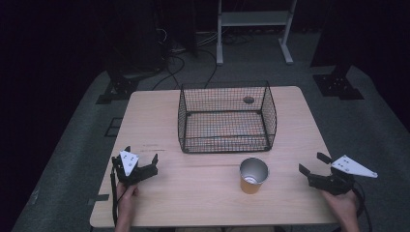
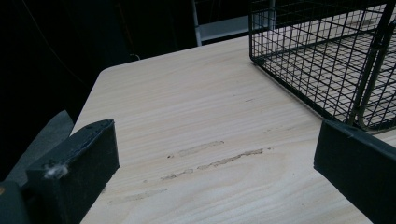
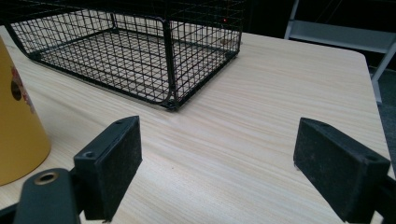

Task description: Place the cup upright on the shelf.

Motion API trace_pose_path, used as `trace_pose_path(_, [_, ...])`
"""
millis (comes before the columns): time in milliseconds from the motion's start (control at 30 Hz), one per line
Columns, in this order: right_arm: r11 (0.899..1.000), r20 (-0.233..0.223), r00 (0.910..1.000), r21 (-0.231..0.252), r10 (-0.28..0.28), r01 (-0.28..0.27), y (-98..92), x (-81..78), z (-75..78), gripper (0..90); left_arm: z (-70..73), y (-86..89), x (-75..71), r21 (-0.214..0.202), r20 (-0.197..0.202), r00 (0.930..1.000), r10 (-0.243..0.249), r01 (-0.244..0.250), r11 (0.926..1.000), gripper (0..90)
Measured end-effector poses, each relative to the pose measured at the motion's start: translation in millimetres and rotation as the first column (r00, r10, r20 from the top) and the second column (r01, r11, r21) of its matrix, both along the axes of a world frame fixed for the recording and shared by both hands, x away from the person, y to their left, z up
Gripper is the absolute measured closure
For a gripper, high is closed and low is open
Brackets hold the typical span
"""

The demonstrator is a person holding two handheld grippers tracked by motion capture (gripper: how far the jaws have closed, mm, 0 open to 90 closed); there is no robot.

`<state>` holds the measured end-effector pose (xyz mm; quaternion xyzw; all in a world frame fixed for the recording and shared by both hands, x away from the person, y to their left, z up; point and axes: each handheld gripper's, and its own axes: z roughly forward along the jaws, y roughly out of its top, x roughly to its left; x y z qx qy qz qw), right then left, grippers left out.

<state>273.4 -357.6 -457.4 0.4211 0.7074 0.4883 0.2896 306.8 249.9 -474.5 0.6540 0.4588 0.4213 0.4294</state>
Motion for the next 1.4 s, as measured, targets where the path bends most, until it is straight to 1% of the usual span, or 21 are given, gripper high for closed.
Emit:
trace_pose_path(133, [1.0, -0.001, 1.0, 0.002, 0.002, -0.002, 0.3, -0.4, 1.2, 14.4, 0.1, 0.1, -0.2, -0.002, -0.002, 1.0, -0.001, 0.001, 1.0, 0.0])
trace_pose_path(267, [1.0, 0.003, 0.9999, -0.004, 0.015, -0.015, 3.6, -3.1, 5.4, 14.4, 0.1, -0.1, -0.8, 0.003, -0.002, 1.0, -0.006, 0.006, 1.0, 0.0])
trace_pose_path(333, [0.999, 0.011, 0.9994, -0.009, 0.033, -0.033, 7.1, -5.4, 9.9, 14.4, 0.2, -0.4, -1.3, 0.004, -0.002, 1.0, -0.009, 0.009, 1.0, 0.0])
trace_pose_path(467, [0.998, 0.008, 0.9985, -0.02, 0.054, -0.054, 12.1, -8.7, 12.7, 14.4, 0.3, -0.4, -1.5, 0.005, -0.004, 0.9999, -0.01, 0.01, 0.9999, 0.0])
trace_pose_path(633, [0.996, -0.005, 0.9959, -0.024, 0.09, -0.091, 19.0, -14.2, 12.3, 14.1, 0.2, -0.2, -1.2, 0.004, -0.002, 1.0, -0.007, 0.007, 1.0, 0.0])
trace_pose_path(733, [0.995, 0.001, 0.9949, -0.023, 0.101, -0.101, 20.9, -16.3, 12.9, 14.1, 0.2, 0.0, -1.0, -0.002, -0.003, 1.0, -0.004, 0.004, 1.0, 0.0])
trace_pose_path(833, [0.993, 0.004, 0.9936, -0.02, 0.113, -0.113, 23.6, -18.5, 14.9, 14.1, 0.2, -0.1, -1.1, 0.002, -0.004, 1.0, -0.005, 0.005, 1.0, 0.0])
trace_pose_path(967, [0.991, 0.004, 0.9911, -0.03, 0.133, -0.133, 28.7, -21.0, 16.5, 14.1, 0.2, -0.2, -1.2, 0.003, -0.004, 1.0, -0.006, 0.007, 1.0, 0.0])
trace_pose_path(1000, [0.988, 0.002, 0.9889, -0.029, 0.149, -0.149, 32.0, -22.6, 17.4, 14.1, 0.2, -0.1, -1.2, 0.003, -0.004, 1.0, -0.006, 0.006, 1.0, 0.0])
trace_pose_path(1200, [0.984, 0.005, 0.9846, -0.039, 0.175, -0.174, 38.8, -26.0, 20.2, 14.1, 0.2, -0.1, -1.1, 0.002, -0.004, 1.0, -0.006, 0.006, 1.0, 0.0])
trace_pose_path(1333, [0.977, -0.002, 0.9786, -0.049, 0.206, -0.206, 44.5, -29.3, 19.9, 14.1, 0.2, -0.2, -1.2, 0.003, -0.004, 1.0, -0.007, 0.007, 1.0, 0.0])
trace_pose_path(1400, [0.976, -0.004, 0.9768, -0.046, 0.214, -0.214, 46.3, -31.1, 20.0, 14.1, 0.2, -0.2, -1.2, 0.003, -0.004, 1.0, -0.007, 0.007, 1.0, 0.0])
